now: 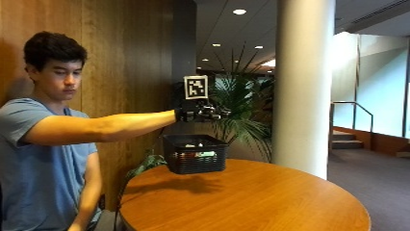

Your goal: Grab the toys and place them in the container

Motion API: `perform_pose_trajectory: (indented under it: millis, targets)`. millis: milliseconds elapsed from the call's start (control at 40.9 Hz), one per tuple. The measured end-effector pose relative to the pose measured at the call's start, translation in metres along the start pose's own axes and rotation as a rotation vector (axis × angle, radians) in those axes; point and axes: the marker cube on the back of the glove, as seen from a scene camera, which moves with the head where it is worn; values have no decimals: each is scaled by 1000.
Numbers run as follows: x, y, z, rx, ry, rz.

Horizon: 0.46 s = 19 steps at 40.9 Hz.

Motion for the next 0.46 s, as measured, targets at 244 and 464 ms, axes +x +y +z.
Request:
perform_pose_trajectory:
  millis: [244, 464]
  targets:
    - [29, 9, 5, 4, 69, -19]
    - [36, 8, 13, 39, 126, 48]
